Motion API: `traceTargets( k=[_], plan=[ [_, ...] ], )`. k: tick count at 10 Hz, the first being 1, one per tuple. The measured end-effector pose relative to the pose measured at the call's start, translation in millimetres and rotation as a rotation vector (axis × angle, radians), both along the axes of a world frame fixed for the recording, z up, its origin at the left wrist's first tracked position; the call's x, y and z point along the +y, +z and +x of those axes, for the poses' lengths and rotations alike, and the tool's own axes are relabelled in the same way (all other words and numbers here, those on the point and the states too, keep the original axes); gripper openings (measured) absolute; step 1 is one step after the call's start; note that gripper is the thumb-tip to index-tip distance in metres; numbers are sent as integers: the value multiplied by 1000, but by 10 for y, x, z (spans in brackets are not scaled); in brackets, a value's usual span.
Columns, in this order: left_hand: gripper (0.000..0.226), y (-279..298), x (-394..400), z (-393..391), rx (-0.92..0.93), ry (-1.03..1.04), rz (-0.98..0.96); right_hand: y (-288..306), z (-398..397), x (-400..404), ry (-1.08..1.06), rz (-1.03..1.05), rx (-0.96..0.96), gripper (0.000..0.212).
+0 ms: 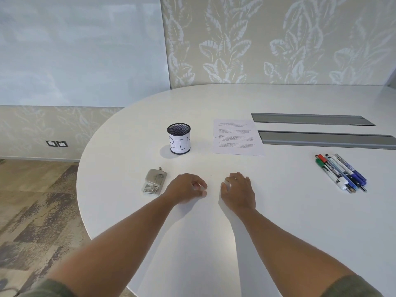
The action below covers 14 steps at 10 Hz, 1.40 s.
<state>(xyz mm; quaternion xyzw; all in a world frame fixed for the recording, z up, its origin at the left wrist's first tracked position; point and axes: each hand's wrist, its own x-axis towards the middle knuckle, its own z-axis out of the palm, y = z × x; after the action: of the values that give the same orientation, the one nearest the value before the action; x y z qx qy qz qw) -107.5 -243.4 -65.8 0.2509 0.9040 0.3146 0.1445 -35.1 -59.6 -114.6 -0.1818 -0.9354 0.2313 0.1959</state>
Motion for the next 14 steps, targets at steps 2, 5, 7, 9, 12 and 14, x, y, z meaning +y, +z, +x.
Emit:
traceTargets(
  k=[2, 5, 7, 9, 12, 14],
  plan=[
    [21, 9, 66, -11, 7, -71, -31, 47, -80, -5, -27, 5, -22, 35],
    [9, -13, 99, -14, 61, -26, -28, 57, -196, -49, -27, -16, 19, 33],
    [7, -64, 124, 26, 106, 9, -45, 46, -246, -61, -37, -3, 31, 31],
    [10, -102, 128, 8, 76, 34, -52, 32, -233, -50, -35, -21, 21, 31],
    [15, -114, 131, 30, 71, 58, -37, 44, -211, -46, -25, -32, 13, 32],
    [17, -128, 140, 88, 142, 97, -11, 40, -213, -46, -27, -27, 14, 32]
  ],
)
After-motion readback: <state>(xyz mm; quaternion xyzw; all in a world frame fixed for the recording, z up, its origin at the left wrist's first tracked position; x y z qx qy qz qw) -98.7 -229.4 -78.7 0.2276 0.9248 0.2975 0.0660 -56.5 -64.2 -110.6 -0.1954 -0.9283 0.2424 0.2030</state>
